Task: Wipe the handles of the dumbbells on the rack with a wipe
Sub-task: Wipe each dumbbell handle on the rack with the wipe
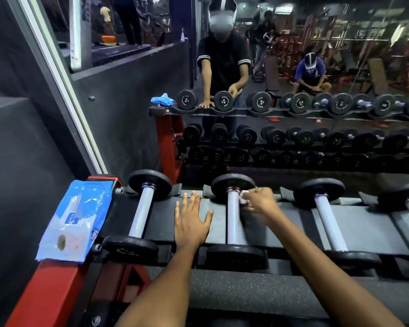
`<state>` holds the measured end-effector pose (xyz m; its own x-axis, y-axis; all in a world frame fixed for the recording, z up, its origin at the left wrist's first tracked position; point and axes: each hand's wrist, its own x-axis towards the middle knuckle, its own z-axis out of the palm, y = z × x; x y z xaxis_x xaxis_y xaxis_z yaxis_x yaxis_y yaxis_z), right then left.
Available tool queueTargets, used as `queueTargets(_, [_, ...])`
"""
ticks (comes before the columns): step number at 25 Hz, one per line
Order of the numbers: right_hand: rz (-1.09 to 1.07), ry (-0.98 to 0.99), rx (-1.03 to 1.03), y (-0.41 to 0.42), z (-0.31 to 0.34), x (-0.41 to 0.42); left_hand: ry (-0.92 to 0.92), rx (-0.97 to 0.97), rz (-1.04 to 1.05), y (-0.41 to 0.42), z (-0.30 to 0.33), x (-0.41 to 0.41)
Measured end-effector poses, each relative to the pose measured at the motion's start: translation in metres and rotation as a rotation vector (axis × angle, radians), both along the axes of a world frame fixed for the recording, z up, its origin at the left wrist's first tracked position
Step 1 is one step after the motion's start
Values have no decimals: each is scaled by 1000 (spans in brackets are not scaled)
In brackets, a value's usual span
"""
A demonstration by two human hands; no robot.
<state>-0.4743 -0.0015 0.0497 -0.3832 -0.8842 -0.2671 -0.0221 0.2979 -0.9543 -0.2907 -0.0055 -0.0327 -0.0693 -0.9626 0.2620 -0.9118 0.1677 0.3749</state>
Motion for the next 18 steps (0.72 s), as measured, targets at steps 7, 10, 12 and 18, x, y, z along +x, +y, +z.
queueTargets(7, [924,1721,-1048,-17,26,9,-12,13,-4,0,0,1])
queueTargets(10, [981,2117,-1149,-29,24,-44,9,-1,-10,0,2,1])
queueTargets(12, [1039,2167,-1037,-22,21,-51,6,-9,-5,0,0,1])
queueTargets(18, [1408,2304,-525,-16,37,28,-10,9,-12,0,3,0])
